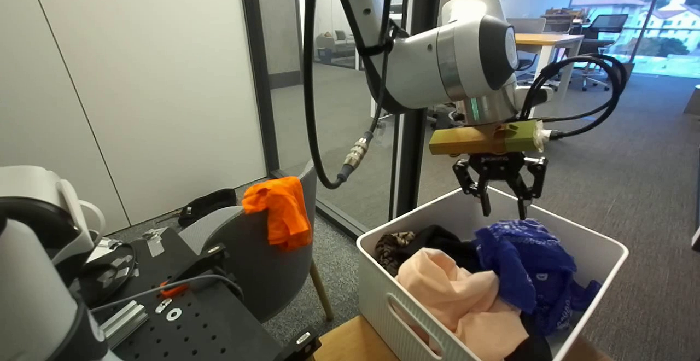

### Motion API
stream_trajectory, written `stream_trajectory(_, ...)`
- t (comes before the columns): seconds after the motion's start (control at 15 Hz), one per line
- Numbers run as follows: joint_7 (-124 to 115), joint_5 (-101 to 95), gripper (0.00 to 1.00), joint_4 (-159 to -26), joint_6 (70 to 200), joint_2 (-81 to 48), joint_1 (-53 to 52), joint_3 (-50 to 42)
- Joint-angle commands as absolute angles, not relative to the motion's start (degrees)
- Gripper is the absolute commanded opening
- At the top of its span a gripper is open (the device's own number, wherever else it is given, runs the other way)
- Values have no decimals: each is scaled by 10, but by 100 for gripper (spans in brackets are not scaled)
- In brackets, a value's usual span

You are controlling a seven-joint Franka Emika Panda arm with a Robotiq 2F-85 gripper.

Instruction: Pick up the blue cloth from the headrest of the chair and put it in the box

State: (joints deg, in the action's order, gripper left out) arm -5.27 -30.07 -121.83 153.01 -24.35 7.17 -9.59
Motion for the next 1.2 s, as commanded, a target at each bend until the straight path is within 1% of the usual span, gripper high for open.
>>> stream_trajectory(0.0,9,-207,91,-1238,1495,-216,78,-77)
stream_trajectory(0.07,16,-188,98,-1246,1483,-207,76,-74)
stream_trajectory(0.13,20,-173,100,-1258,1468,-192,72,-72)
stream_trajectory(0.4,9,-150,100,-1311,1414,-117,56,-68)
stream_trajectory(1.13,22,-57,100,-1470,1226,237,38,-42)
